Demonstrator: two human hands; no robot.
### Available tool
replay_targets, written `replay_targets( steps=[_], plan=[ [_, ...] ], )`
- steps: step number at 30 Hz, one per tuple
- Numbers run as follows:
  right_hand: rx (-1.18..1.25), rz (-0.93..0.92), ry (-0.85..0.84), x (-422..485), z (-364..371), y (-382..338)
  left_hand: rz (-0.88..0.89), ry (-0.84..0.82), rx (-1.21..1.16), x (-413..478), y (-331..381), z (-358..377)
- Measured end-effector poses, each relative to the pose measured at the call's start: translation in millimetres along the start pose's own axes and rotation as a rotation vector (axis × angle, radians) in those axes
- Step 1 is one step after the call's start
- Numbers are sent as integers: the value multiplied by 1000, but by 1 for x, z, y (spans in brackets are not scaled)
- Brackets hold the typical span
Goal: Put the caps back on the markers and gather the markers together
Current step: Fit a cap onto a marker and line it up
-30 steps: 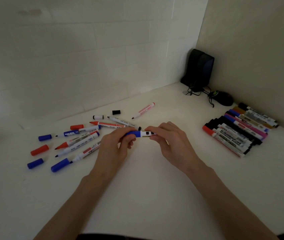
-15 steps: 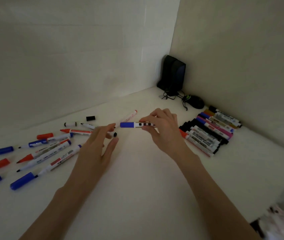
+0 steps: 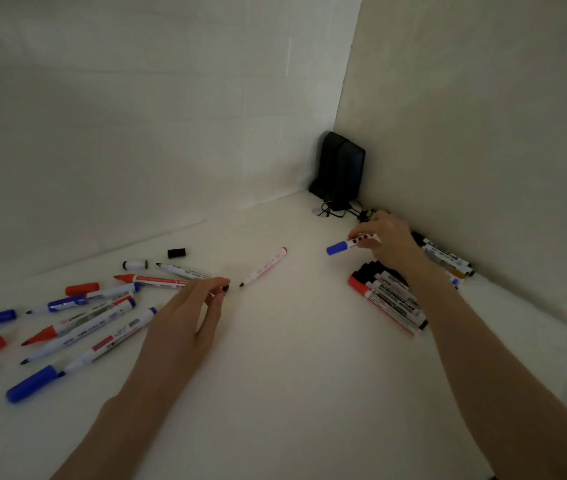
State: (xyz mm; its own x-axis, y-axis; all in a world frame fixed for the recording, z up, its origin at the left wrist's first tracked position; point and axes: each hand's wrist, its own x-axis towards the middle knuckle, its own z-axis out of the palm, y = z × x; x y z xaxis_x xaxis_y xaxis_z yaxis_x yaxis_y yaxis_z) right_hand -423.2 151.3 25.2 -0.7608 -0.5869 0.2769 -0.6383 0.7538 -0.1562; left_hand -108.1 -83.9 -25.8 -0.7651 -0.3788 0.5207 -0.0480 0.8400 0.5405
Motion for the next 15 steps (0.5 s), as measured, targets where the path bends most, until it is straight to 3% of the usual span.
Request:
replay_targets(
  steps=[6, 15],
  plan=[
    [-82, 127, -249, 12, 0, 14, 16, -7, 4, 0, 1, 0],
    [-16, 199, -142, 7, -2, 29, 15, 0, 6, 0, 0, 0]
  ],
)
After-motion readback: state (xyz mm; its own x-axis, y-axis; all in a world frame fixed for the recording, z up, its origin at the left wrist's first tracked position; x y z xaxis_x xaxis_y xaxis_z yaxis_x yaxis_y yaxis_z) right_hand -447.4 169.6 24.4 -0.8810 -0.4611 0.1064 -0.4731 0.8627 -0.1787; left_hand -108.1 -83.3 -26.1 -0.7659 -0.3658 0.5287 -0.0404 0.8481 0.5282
